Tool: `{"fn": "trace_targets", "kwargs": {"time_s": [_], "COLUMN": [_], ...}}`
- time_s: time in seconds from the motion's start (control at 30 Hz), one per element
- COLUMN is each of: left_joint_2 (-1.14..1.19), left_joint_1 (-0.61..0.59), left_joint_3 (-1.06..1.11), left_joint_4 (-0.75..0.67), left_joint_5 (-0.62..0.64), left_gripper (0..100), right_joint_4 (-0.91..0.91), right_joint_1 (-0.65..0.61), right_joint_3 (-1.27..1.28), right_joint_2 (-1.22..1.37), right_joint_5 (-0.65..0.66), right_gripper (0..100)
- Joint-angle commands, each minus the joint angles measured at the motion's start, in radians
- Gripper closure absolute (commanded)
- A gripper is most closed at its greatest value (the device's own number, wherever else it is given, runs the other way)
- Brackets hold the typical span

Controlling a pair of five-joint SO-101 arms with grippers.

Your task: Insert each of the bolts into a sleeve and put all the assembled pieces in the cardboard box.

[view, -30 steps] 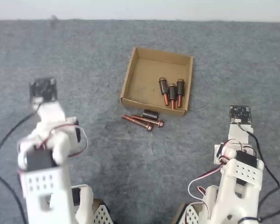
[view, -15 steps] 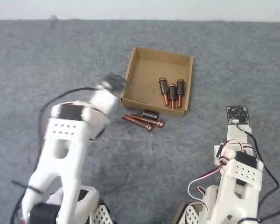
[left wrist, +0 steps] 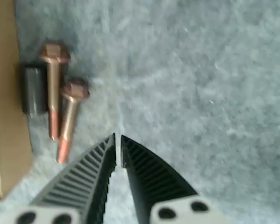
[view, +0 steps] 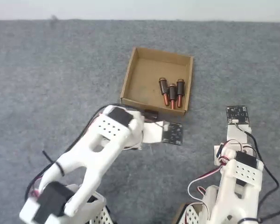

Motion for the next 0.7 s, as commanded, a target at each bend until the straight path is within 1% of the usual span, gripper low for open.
{"fn": "trace_targets", "kwargs": {"time_s": [0.0, 0.1, 0.3, 0.37, 0.67], "left_joint_2": [0.081, 0.190, 0.347, 0.371, 0.434], "left_joint_1": [0.014, -0.002, -0.031, -0.048, -0.049], "left_joint_3": [-0.114, -0.189, -0.317, -0.348, -0.421], "left_joint_4": [-0.020, -0.018, -0.018, -0.018, -0.018], "left_joint_5": [-0.011, -0.011, -0.011, -0.011, -0.014], "left_gripper": [94, 90, 91, 91, 91], "right_joint_4": [-0.008, -0.007, -0.007, -0.007, -0.007], "right_joint_1": [0.019, 0.019, 0.019, 0.019, 0.018], "right_joint_3": [-0.011, -0.011, -0.009, -0.009, -0.009], "right_joint_2": [-0.033, -0.033, -0.033, -0.033, -0.033], "right_joint_5": [0.012, 0.031, 0.052, 0.052, 0.052], "right_gripper": [99.1, 99.1, 99.1, 99.1, 99.1]}}
